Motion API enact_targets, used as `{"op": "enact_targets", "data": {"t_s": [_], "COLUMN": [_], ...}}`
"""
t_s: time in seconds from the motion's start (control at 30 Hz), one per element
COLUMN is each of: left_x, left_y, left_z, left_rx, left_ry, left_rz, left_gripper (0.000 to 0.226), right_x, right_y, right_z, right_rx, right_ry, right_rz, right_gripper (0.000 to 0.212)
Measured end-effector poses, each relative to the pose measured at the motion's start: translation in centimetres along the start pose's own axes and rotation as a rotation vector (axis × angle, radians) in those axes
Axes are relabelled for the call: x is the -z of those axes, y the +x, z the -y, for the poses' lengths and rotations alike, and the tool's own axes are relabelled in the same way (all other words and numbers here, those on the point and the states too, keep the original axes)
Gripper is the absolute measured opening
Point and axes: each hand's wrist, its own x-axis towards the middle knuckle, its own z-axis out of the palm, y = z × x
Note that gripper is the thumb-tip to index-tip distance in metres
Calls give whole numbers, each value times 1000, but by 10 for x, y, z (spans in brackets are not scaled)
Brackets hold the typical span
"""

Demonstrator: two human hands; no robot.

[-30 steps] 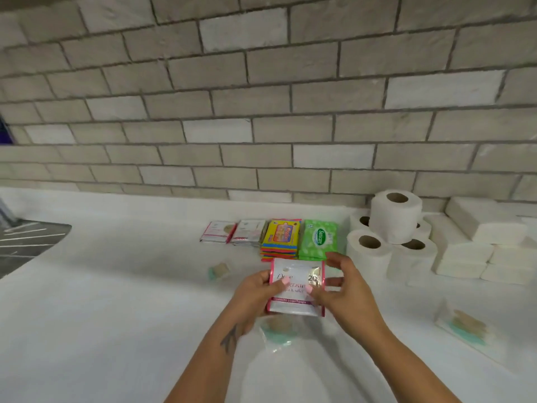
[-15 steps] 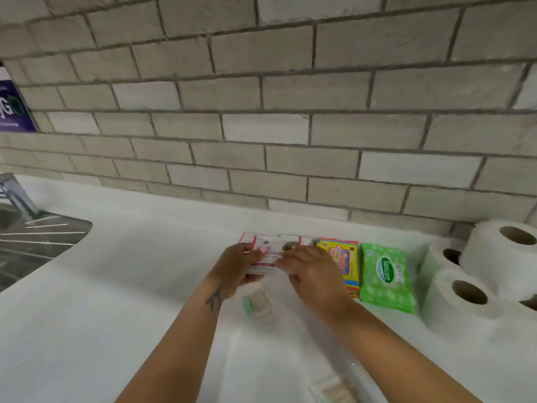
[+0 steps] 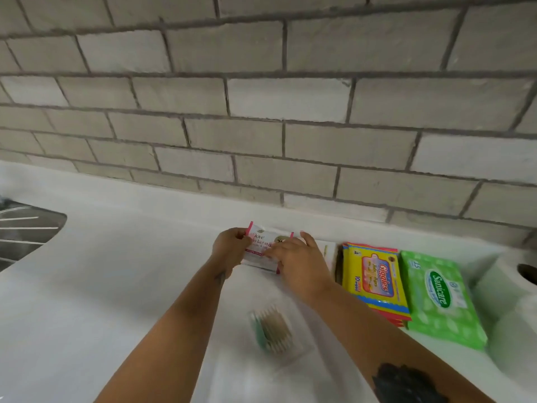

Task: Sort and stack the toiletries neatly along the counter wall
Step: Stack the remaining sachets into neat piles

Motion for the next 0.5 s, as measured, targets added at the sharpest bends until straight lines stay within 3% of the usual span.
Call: {"op": "enact_targets", "data": {"t_s": [0.17,0.43,0.5], "left_x": [-5,-16,-18], "left_y": [18,25,26], "left_z": [14,32,33], "left_rx": [-55,-65,-73], "left_ry": [167,294,320], "left_rz": [-91,-151,-154], "left_gripper": [28,32,31], "right_x": [-13,-22,-22], "right_y": [16,14,11], "right_z": [-2,-2,-2], "right_rx": [-62,-52,-53], "right_ry": [-19,-130,-122], "right_rz": [178,199,224], "right_gripper": [53,31,33]}}
